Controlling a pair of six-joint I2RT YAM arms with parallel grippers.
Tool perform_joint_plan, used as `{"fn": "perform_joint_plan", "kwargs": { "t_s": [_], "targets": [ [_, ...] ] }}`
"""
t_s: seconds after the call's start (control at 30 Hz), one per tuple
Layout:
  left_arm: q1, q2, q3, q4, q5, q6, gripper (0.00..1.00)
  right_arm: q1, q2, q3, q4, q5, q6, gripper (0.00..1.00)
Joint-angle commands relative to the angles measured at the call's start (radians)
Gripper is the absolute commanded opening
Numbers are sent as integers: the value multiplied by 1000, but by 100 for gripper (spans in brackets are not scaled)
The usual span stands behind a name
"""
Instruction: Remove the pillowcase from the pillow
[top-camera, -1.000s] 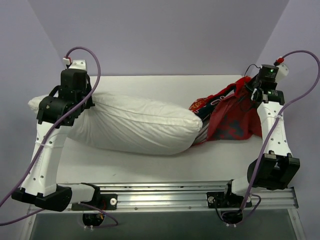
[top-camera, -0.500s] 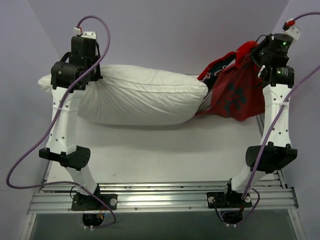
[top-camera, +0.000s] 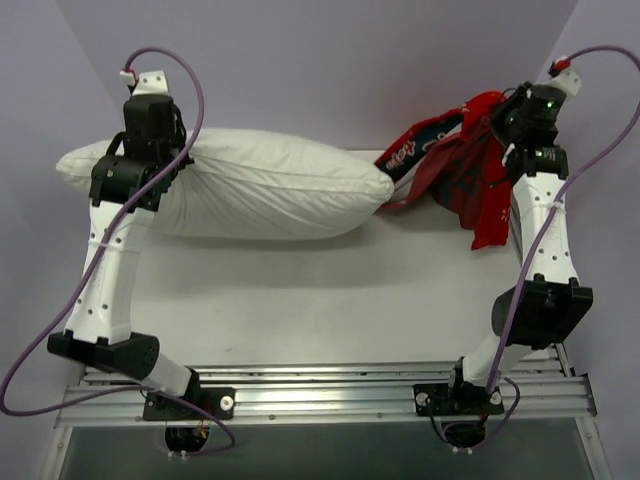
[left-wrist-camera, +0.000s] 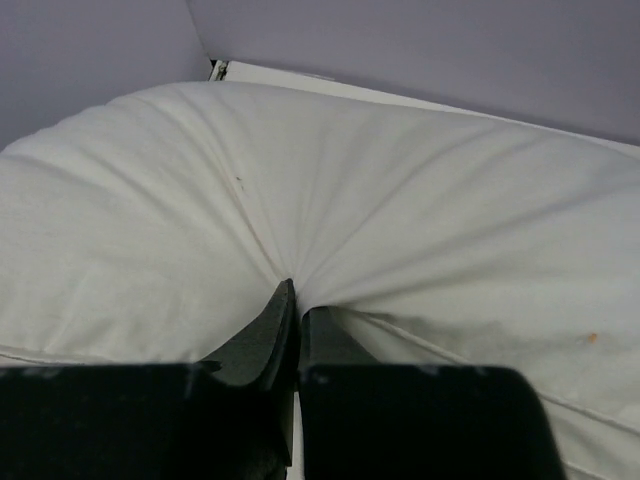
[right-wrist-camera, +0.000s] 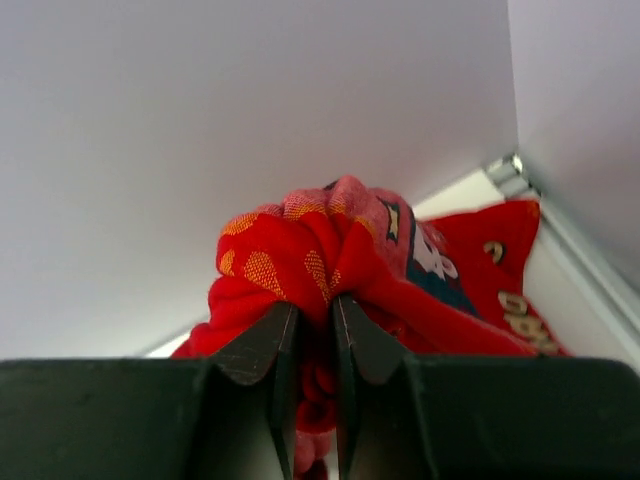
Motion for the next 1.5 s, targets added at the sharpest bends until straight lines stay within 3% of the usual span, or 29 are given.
{"fn": "perform_joint_plan", "kwargs": {
  "t_s": [0.0,0.13,0.17,0.27,0.33,0.5,0.6,0.73,0.87,1.0,1.2,1.47],
  "targets": [
    [14,-183,-125,301,-50,-45,2,5,-133,-140,158,-82,26,0],
    [8,-327,-438,287,70,-148,2,82,-284,-535,168,-121,69,0],
    [8,-364,-566,288,79,-165,2,131,-357,-594,139,-105,104,0],
    [8,-565,-739,267,43,-228,2,232,-539,-822,120,-59,181,0],
    [10,-622,-770,224,38,-247,2,269,-622,-893,68,-93,205,0],
    [8,-702,-822,118,176,-282,2,438,-843,-1033,-202,-180,219,4],
    [7,-737,-924,127,240,-337,2,489,-965,-1104,-323,-193,251,19],
    [-7,-751,-1102,190,351,-434,2,490,-1000,-1118,-438,-223,210,52],
    [-64,-754,-1264,323,386,-552,2,492,-996,-1090,-458,-122,184,72],
    [-177,-715,-1341,406,261,-630,8,492,-970,-1060,-443,-65,170,77],
    [-178,-518,-1299,520,149,-612,16,490,-942,-1014,-405,-12,130,80],
    [54,-303,-1099,557,107,-525,16,490,-917,-848,-435,195,32,82]
  ]
}}
